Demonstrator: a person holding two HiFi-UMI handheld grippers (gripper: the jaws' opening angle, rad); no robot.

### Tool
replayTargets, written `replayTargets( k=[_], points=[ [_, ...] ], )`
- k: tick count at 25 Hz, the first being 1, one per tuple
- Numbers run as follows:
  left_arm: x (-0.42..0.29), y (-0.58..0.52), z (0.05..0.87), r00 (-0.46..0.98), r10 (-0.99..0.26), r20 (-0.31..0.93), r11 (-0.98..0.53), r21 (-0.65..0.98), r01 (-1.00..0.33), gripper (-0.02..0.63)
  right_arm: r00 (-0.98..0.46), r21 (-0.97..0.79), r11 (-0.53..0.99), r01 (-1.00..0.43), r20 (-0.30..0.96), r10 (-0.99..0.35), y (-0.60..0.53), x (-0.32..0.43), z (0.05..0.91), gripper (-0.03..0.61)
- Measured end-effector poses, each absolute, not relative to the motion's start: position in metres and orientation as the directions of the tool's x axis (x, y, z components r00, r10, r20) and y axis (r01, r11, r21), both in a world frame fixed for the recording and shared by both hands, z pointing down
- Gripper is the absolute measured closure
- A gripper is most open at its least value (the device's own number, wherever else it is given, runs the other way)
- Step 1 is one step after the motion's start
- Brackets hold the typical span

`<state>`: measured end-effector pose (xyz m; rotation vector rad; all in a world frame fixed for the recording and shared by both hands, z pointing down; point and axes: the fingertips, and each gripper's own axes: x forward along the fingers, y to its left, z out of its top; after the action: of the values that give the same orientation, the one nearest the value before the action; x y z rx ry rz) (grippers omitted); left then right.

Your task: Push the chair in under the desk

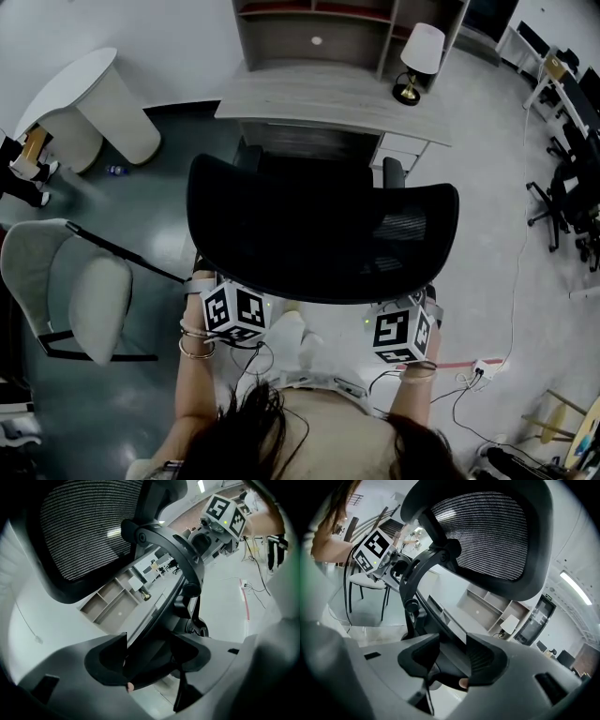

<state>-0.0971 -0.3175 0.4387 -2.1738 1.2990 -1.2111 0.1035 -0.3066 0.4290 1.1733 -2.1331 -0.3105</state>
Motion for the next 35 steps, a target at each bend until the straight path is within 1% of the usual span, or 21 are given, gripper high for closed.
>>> replayTargets(
  k=[17, 35],
  points=[
    [-0.097, -0.363, 0.439, 0.234, -0.821, 0.520, -0.555, -0.633, -0.540, 0.331, -0.350, 0.497, 0.544, -0.676, 0.433, -0.831, -0.345, 0.103, 0.428, 0.407],
    [-0.103, -0.378, 0.435, 0.267, -0.820, 0.506, -0.564, -0.634, -0.530, 0.331, -0.346, 0.484, 0.538, -0.691, 0.432, -0.833, -0.357, 0.096, 0.425, 0.407]
  ],
)
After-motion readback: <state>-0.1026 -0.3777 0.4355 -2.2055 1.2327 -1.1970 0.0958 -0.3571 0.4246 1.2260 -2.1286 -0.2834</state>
